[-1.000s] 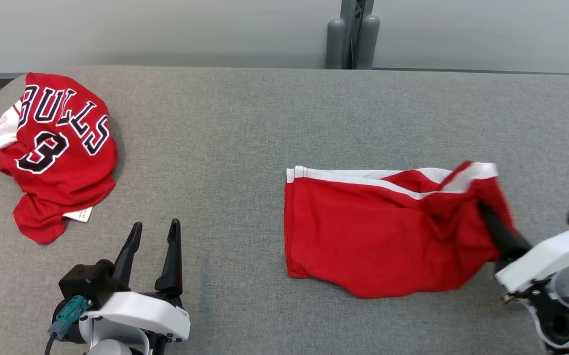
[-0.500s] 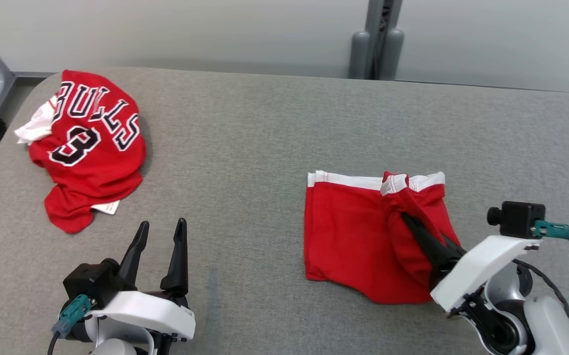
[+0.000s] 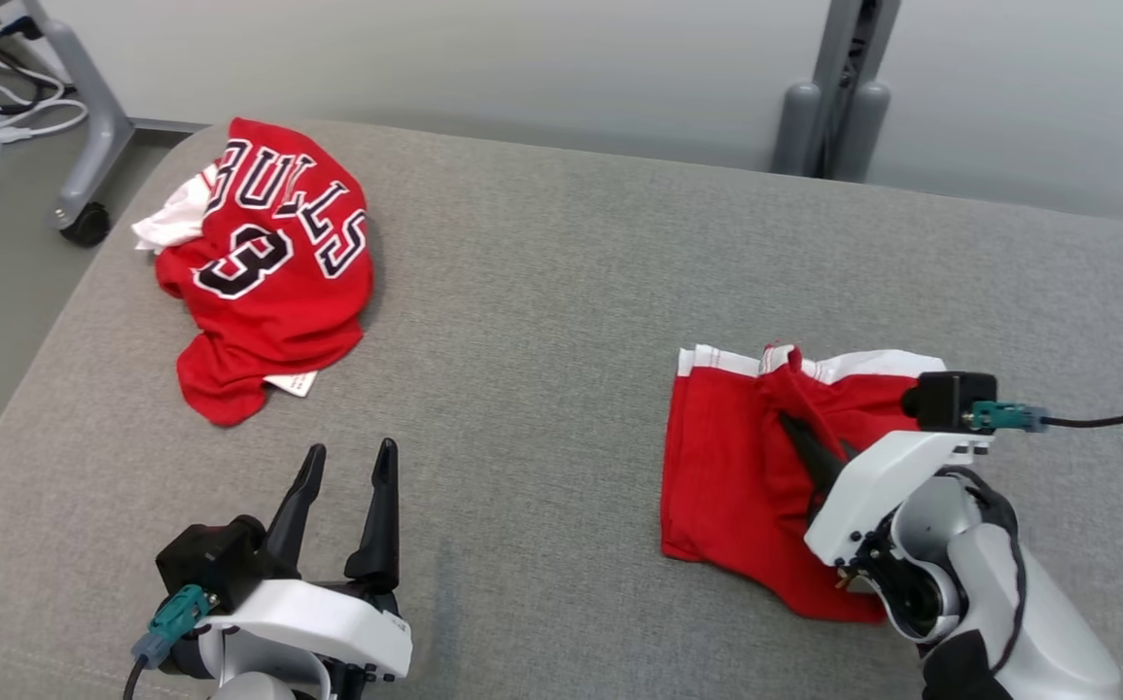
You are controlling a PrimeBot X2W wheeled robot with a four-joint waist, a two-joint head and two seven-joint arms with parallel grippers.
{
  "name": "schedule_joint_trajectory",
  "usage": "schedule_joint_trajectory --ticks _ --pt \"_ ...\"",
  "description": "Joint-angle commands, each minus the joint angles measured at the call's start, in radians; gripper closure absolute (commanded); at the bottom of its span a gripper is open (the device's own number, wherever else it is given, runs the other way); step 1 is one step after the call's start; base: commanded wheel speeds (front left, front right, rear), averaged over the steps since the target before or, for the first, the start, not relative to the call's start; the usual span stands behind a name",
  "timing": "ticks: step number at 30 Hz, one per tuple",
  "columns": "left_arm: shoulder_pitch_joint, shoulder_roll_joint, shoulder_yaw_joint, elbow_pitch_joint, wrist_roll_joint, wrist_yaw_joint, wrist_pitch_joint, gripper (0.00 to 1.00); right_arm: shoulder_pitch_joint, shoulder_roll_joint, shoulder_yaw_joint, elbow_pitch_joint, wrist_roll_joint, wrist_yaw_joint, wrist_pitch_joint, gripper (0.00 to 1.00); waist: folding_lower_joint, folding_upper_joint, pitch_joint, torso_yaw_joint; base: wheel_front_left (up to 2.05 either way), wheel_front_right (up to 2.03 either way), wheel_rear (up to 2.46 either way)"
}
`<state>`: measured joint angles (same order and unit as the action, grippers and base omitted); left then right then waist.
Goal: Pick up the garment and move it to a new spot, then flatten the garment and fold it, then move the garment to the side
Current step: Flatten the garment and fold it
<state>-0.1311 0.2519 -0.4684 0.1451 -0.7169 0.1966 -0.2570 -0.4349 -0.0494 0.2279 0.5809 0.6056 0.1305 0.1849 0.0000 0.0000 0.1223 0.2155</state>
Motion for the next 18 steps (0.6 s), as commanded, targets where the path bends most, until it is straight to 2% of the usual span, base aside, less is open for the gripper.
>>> schedule_joint_trajectory --ticks 1,5,6,8,10,18 --pt "-0.013 -0.001 0.001 0.005 -0.003 -0.005 -0.005 0.00 -0.015 -0.003 0.012 0.035 -0.005 0.001 -0.014 1.00 0.0000 0.0000 -0.007 0.012 0.00 0.00 0.00" --pt "-0.012 -0.012 -0.003 0.018 0.000 -0.011 -0.007 0.00 -0.070 -0.003 0.063 0.160 -0.014 0.001 -0.048 1.00 0.0000 0.0000 -0.021 0.030 0.00 0.00 0.00" --pt "-0.011 -0.014 -0.004 0.022 0.001 -0.012 -0.007 0.00 -0.081 -0.003 0.074 0.187 -0.008 0.001 -0.057 0.92 0.0000 0.0000 -0.025 0.033 0.00 0.00 0.00" --pt "-0.009 -0.017 -0.004 0.027 0.002 -0.014 -0.007 0.00 -0.106 -0.003 0.097 0.230 0.010 0.001 -0.078 0.58 0.0000 0.0000 -0.031 0.038 0.00 0.00 0.00" --pt "-0.006 -0.020 -0.003 0.031 0.002 -0.017 -0.007 0.00 -0.126 -0.003 0.125 0.261 0.037 0.001 -0.094 0.00 0.0000 0.0000 -0.037 0.040 0.00 0.00 0.00" --pt "0.014 -0.016 -0.007 0.035 0.006 -0.019 -0.007 0.00 -0.189 -0.003 0.248 0.306 0.138 0.001 -0.139 0.00 0.0000 0.0000 -0.069 0.023 0.00 0.00 0.00"
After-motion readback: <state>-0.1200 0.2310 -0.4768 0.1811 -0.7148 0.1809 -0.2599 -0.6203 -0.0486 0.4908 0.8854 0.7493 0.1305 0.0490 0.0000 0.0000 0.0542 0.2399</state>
